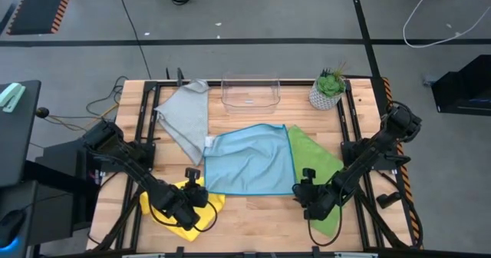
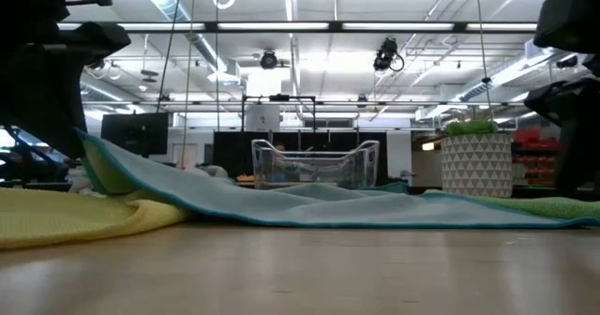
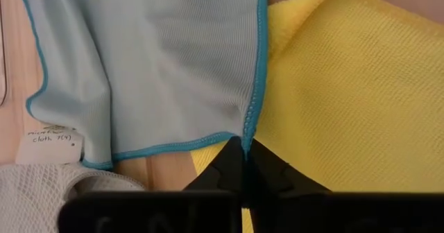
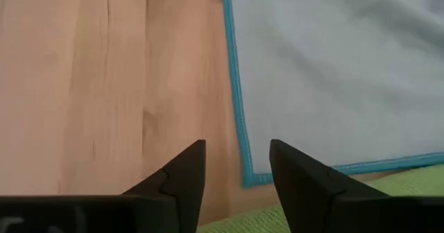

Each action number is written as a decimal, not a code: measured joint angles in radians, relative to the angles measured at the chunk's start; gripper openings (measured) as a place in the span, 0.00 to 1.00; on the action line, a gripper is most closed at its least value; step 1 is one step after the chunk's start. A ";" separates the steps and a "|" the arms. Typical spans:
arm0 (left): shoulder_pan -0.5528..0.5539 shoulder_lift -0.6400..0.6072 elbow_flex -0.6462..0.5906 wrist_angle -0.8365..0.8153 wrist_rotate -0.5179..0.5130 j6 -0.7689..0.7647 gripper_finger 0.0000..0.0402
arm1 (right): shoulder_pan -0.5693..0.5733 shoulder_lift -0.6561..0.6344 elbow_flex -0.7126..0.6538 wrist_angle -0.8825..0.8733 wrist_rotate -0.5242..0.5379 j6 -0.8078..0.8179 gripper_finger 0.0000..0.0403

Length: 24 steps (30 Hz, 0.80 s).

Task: Fold microfiber towels
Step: Fold the blue microfiber towel

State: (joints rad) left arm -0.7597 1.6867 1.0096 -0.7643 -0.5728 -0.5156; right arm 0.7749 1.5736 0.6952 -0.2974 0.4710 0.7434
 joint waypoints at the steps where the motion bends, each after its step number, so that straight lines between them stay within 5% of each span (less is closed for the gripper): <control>1: 0.000 0.000 0.000 0.000 0.000 0.000 0.04 | 0.000 0.005 0.000 -0.003 -0.002 -0.002 0.41; 10: 0.001 0.000 0.000 0.004 0.000 -0.005 0.03 | -0.050 0.073 0.001 0.002 -0.025 -0.002 0.38; 19: -0.004 0.000 0.000 0.000 0.000 -0.030 0.02 | -0.074 0.073 0.003 -0.006 -0.061 -0.014 0.06; 24: -0.029 -0.027 -0.002 0.000 0.001 -0.047 0.01 | -0.058 0.050 0.012 -0.040 -0.074 -0.013 0.02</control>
State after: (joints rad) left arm -0.7891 1.6599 1.0077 -0.7647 -0.5718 -0.5629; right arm 0.7173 1.6240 0.7073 -0.3375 0.3971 0.7300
